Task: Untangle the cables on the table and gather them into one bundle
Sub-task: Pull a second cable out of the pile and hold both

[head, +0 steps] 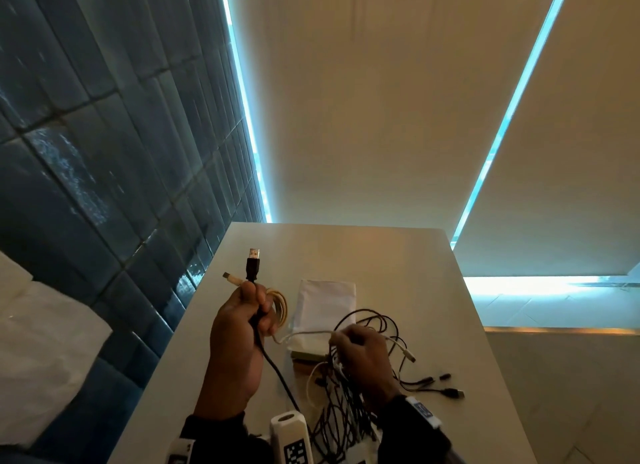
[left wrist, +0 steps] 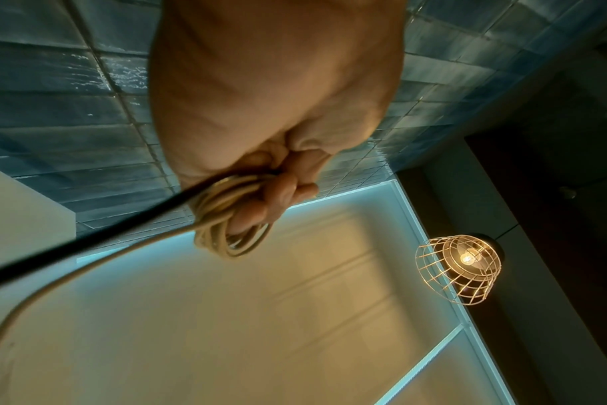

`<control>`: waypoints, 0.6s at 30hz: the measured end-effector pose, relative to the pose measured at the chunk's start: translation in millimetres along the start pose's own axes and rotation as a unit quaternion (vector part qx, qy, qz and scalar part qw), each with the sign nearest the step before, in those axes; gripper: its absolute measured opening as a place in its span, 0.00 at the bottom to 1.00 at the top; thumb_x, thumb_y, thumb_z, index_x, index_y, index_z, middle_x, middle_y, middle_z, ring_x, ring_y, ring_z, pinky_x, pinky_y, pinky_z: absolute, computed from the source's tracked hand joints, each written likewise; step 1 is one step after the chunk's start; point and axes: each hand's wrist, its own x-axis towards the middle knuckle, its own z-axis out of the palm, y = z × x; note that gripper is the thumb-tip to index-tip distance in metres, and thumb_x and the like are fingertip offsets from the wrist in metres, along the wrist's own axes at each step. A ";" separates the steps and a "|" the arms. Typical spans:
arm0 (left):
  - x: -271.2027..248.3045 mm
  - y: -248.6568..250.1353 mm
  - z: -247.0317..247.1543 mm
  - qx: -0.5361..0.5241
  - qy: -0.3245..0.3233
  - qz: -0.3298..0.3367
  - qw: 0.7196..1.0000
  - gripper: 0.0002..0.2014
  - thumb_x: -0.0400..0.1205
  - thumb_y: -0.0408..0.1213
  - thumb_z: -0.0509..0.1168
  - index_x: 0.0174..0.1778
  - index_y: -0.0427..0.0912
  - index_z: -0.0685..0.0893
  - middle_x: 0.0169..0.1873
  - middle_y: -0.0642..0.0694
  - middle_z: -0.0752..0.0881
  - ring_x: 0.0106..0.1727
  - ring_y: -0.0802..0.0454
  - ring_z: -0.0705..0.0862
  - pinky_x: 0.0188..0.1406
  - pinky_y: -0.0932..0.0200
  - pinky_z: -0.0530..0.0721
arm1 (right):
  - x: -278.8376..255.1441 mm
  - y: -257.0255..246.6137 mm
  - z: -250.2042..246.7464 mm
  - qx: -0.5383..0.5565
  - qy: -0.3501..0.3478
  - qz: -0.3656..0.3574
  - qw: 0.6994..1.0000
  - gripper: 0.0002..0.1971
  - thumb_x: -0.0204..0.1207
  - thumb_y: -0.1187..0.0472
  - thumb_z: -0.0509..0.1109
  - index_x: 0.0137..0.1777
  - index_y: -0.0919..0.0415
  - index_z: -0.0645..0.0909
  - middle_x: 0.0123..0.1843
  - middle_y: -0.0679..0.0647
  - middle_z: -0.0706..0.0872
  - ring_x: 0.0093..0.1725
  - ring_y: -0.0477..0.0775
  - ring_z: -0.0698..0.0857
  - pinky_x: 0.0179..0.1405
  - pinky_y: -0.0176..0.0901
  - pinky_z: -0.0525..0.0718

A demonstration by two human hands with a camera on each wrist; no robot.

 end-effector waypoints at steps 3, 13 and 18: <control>-0.5 -4.3 3.5 0.029 0.007 -0.018 0.999 0.18 0.89 0.38 0.48 0.32 0.39 0.70 0.25 0.47 0.72 0.21 0.56 0.68 0.29 0.57 0.64 | -2.4 -28.5 7.8 0.068 -0.004 -0.038 0.997 0.08 0.76 0.67 0.73 0.35 0.63 0.84 0.26 0.49 0.81 0.26 0.45 0.77 0.25 0.36 0.75; -0.2 -10.9 7.1 0.044 -0.013 -0.087 0.995 0.18 0.88 0.40 0.50 0.40 0.34 0.77 0.44 0.36 0.90 0.47 0.41 0.86 0.47 0.47 0.80 | -17.3 -62.9 18.5 0.105 -0.132 -0.149 0.974 0.05 0.79 0.66 0.70 0.43 0.66 0.86 0.32 0.53 0.84 0.32 0.50 0.80 0.32 0.41 0.80; -0.1 -4.5 5.7 -0.151 -0.022 -0.073 0.986 0.18 0.87 0.40 0.51 0.33 0.38 0.73 0.32 0.40 0.82 0.39 0.45 0.84 0.47 0.53 0.87 | -16.5 -43.1 19.5 0.101 -0.167 -0.105 0.975 0.11 0.74 0.54 0.73 0.46 0.61 0.89 0.41 0.64 0.89 0.38 0.68 0.84 0.43 0.60 0.85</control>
